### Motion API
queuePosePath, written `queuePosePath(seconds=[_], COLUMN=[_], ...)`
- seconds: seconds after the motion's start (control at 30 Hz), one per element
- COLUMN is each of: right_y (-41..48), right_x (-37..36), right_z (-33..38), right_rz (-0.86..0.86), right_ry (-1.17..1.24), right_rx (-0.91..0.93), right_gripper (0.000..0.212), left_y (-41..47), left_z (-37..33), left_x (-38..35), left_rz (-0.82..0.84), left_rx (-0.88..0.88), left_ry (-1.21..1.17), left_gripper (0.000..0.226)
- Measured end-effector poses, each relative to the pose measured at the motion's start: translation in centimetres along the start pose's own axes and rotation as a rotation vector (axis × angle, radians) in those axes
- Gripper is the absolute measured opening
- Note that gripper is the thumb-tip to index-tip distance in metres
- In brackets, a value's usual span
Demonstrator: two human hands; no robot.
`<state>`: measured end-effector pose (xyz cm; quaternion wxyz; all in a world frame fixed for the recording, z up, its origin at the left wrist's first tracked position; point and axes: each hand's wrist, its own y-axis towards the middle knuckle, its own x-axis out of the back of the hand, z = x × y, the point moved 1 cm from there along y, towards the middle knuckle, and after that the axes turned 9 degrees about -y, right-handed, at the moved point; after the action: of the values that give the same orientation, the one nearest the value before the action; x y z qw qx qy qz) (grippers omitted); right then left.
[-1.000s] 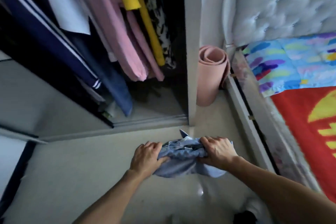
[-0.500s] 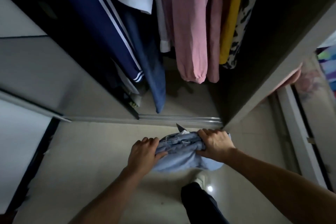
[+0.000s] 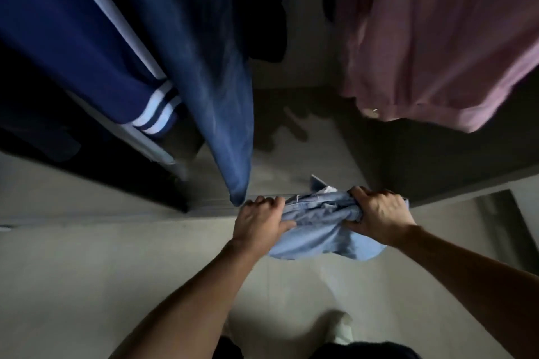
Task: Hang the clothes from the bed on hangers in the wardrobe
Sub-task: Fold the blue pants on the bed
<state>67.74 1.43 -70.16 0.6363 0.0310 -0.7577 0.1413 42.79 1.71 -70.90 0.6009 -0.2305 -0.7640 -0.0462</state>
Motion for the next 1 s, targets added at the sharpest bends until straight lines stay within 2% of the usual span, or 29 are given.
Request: queuePosePath(seconds=[0.2, 0.33, 0.43, 0.57, 0.67, 0.73, 0.77, 0.87, 1.0], right_y=[8.7, 14.6, 18.6, 22.2, 22.3, 20.7, 19.5, 16.2, 16.3], right_x=[-8.6, -14.0, -17.9, -22.6, -24.8, -26.0, -27.0, -31.3, -35.0], right_z=[-1.8, -2.9, -3.2, -2.9, -2.1, -1.6, -1.4, -1.1, -1.4], right_rz=[0.042, 0.037, -0.042, -0.241, -0.432, -0.458, -0.421, -0.222, -0.154], right_ry=[0.008, -0.024, -0.048, -0.184, -0.181, -0.104, -0.056, 0.028, 0.049], right_rx=[-0.144, -0.184, -0.226, -0.246, -0.258, -0.268, -0.260, -0.204, -0.223], right_gripper=[0.060, 0.065, 0.068, 0.074, 0.068, 0.068, 0.071, 0.083, 0.087], left_y=[11.9, 18.4, 21.9, 24.5, 24.4, 22.7, 21.5, 18.5, 21.0], left_z=[4.3, 7.2, 9.6, 12.2, 13.1, 12.6, 12.0, 10.2, 12.0], left_x=[-8.0, -11.9, -14.3, -17.2, -19.1, -21.1, -22.6, -27.9, -31.0], left_rz=[-0.011, -0.039, -0.157, -0.262, -0.423, -0.550, -0.546, -0.237, -0.117], left_rx=[-0.011, 0.011, 0.039, 0.084, 0.028, -0.038, -0.066, -0.057, -0.038], left_ry=[-0.026, -0.016, -0.025, -0.064, 0.070, 0.029, -0.012, -0.058, 0.073], left_gripper=[0.049, 0.059, 0.056, 0.050, 0.046, 0.044, 0.050, 0.077, 0.084])
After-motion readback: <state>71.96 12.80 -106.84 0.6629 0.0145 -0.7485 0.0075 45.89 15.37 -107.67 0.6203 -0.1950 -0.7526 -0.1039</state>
